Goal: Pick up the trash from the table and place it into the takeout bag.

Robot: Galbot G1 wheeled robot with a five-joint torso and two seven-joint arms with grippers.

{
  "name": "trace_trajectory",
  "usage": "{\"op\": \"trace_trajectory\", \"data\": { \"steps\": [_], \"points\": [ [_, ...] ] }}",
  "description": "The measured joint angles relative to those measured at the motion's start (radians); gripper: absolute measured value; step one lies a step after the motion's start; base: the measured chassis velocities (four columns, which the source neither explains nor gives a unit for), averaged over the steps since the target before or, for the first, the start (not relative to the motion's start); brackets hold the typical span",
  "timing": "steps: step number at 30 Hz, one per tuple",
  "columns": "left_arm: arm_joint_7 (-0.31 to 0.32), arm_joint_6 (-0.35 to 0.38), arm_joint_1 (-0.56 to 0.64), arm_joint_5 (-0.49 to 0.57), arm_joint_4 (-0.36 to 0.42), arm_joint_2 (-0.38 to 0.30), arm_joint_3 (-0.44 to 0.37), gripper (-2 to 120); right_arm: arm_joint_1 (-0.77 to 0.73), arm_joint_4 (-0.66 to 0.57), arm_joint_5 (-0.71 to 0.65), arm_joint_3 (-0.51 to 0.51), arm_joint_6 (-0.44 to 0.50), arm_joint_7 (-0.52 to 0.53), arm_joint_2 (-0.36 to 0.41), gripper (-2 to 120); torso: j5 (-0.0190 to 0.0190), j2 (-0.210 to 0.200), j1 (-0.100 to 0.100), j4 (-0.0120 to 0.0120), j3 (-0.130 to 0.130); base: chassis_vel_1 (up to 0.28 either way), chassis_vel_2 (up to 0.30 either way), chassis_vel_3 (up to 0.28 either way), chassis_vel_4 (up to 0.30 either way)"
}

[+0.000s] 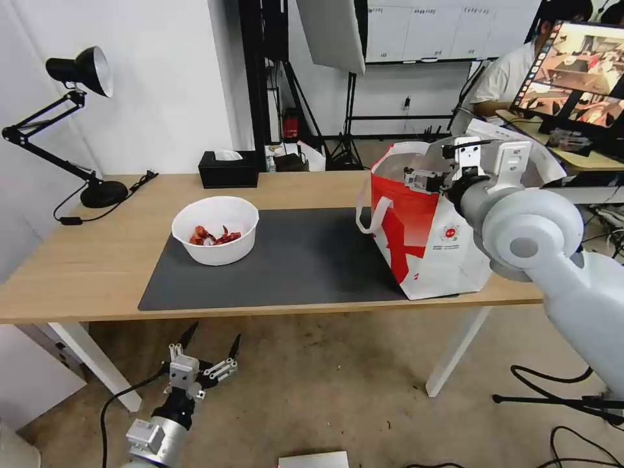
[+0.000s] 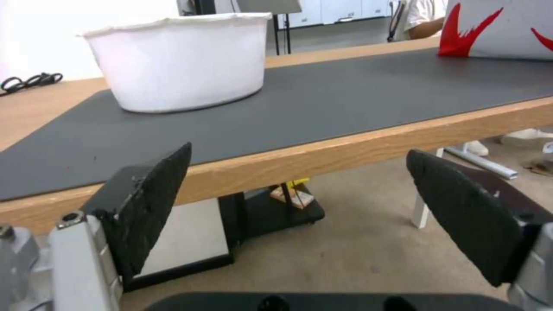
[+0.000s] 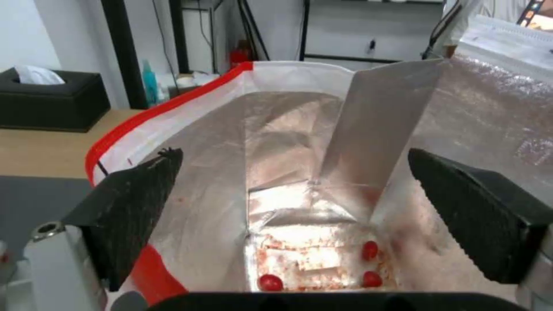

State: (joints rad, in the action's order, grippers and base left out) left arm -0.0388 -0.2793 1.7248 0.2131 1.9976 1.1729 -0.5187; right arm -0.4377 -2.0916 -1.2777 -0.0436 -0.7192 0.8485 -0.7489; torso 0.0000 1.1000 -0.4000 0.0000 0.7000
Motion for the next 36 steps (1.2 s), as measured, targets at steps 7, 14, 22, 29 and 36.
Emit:
{"op": "trace_trajectory", "data": {
  "steps": [7, 14, 22, 29, 36],
  "points": [
    [0.000, 0.001, -0.001, 0.000, 0.000, 0.003, 0.001, 100, -0.065, -0.020, 0.160, -0.015, 0.196, -0.182, 0.000, 100, 0.0000, 0.000, 0.000, 0.0001, 0.000, 0.000, 0.000, 0.000, 0.000],
    [0.001, 0.001, -0.011, 0.003, -0.004, 0.007, 0.002, 100, -0.224, -0.035, 0.338, -0.079, 0.472, -0.432, 0.001, 100, -0.0002, 0.000, 0.000, 0.0000, 0.000, 0.000, 0.000, 0.000, 0.000],
    [0.001, -0.001, -0.027, 0.005, -0.013, 0.008, 0.008, 100, -0.480, -0.118, 0.400, -0.204, 0.617, -0.627, -0.005, 100, -0.0001, 0.000, 0.000, -0.0002, 0.000, 0.000, 0.000, 0.000, 0.000],
    [0.000, -0.007, -0.030, 0.005, -0.015, 0.016, 0.012, 100, -0.593, -0.149, 0.467, -0.236, 0.705, -0.730, -0.022, 100, 0.0000, 0.000, 0.000, 0.0000, 0.000, 0.000, 0.000, 0.000, 0.000],
    [-0.001, -0.020, -0.021, 0.003, -0.017, 0.025, 0.010, 100, -0.701, -0.163, 0.537, -0.264, 0.739, -0.758, -0.042, 100, -0.0001, 0.000, 0.000, 0.0000, 0.000, 0.000, 0.000, 0.000, 0.000]
  ]
}}
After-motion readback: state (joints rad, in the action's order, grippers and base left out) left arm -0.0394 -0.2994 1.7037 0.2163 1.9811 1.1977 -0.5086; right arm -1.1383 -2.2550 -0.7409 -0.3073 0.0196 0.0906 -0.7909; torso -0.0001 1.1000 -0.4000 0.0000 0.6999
